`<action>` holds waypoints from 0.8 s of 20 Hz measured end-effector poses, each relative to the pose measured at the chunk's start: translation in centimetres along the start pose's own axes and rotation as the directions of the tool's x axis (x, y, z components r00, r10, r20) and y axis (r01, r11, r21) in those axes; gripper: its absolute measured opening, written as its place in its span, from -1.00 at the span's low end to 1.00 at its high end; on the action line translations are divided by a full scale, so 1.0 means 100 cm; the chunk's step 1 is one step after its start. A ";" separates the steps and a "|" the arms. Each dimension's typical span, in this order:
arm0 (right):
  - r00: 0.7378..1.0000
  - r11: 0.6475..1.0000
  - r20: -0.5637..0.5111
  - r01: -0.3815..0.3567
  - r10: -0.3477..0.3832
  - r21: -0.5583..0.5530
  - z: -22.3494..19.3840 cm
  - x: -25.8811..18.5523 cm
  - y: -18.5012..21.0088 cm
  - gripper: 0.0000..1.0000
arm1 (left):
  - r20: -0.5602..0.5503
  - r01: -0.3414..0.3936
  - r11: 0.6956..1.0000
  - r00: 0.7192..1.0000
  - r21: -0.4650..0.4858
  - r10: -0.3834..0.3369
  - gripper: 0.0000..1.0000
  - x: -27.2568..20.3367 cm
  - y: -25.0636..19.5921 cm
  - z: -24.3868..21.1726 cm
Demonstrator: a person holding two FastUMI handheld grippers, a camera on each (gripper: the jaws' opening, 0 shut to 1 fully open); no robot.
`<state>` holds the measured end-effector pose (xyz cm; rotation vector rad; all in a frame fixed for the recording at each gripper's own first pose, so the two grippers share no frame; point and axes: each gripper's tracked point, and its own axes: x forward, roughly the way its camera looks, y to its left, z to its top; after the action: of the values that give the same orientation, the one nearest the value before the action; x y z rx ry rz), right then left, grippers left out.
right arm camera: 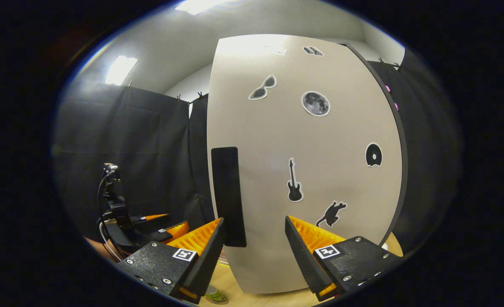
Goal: Open the cabinet door with the right hand, grasp the bottle in the cabinet with the left hand and place it on the coaster, then close the cabinet door with the right hand.
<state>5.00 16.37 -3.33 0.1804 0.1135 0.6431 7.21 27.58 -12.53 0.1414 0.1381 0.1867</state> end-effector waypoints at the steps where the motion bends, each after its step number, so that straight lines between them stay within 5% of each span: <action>1: 1.000 1.000 -0.002 0.015 -0.015 -0.007 0.000 0.001 0.000 0.73 | 0.006 0.005 1.000 1.000 0.004 -0.005 0.99 0.001 0.001 0.002; 16: 0.988 0.987 -0.003 0.155 -0.155 -0.048 0.000 0.021 0.004 0.79 | 0.013 0.130 0.991 0.991 -0.029 -0.130 0.92 0.032 -0.027 0.012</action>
<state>6.47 17.94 -3.39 0.1222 0.1177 0.4907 10.96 25.44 -12.17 0.1029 0.1327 0.0576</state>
